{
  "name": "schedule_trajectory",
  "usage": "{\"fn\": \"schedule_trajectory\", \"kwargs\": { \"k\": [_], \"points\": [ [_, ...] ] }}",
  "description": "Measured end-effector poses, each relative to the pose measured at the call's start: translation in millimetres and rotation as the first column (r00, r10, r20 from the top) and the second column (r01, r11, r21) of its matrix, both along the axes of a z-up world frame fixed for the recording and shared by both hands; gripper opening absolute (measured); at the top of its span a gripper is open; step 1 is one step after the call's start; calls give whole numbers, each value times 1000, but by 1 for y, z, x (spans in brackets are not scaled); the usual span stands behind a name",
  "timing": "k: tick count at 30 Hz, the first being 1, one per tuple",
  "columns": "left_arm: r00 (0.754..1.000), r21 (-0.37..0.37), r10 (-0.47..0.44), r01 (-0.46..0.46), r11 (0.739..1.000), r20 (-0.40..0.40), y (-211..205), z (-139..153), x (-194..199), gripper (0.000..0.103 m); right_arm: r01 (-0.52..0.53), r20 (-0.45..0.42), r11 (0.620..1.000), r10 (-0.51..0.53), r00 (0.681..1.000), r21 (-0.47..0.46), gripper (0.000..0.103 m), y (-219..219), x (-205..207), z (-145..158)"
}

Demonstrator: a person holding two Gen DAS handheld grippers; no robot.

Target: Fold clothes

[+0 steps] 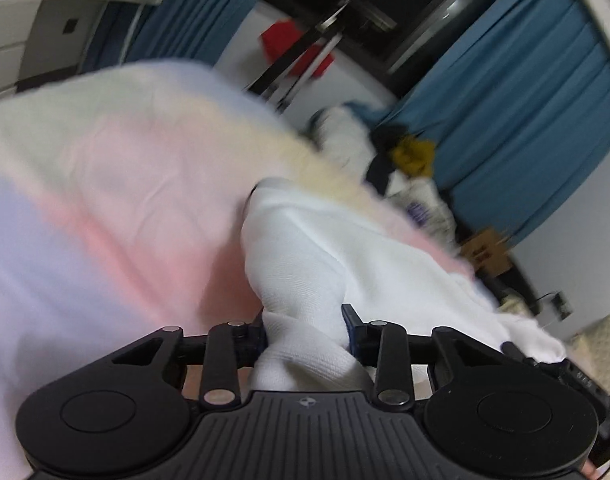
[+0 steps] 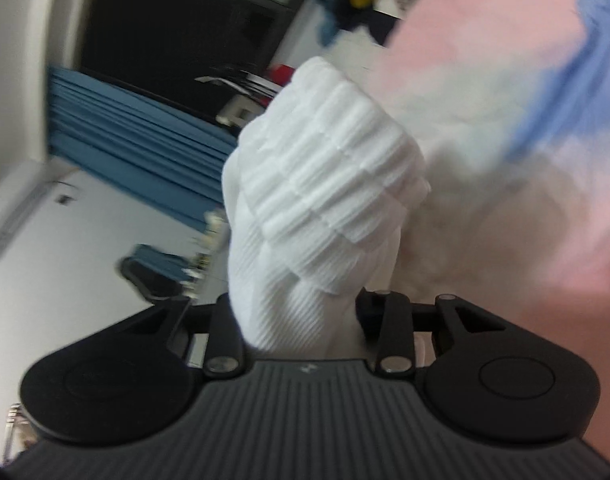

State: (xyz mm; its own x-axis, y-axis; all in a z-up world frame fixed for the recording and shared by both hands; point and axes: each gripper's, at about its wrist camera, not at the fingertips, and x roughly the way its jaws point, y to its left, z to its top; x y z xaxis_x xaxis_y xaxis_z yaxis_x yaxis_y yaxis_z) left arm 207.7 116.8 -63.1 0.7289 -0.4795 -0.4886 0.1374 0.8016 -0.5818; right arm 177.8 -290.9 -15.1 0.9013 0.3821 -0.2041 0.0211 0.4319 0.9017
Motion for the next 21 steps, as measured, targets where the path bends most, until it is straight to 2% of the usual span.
{"fn": "schedule_trajectory", "kwargs": {
  "k": [6, 10, 15, 21],
  "points": [
    [988, -29, -99, 103, 994, 114, -53, 62, 1, 36, 42, 182, 997, -54, 982, 68, 37, -44, -24, 44],
    [972, -55, -160, 172, 984, 175, -117, 84, 17, 37, 123, 302, 991, -134, 944, 57, 37, -87, -42, 73],
    [943, -58, -241, 260, 964, 231, -217, 88, 47, 38, 249, 423, 969, -227, 877, 3, 37, -147, -57, 90],
    [916, -82, -347, 369, 926, 201, -350, 58, 94, 39, 422, 468, 906, -377, 799, 10, 37, -221, -84, 57]
  ]
}}
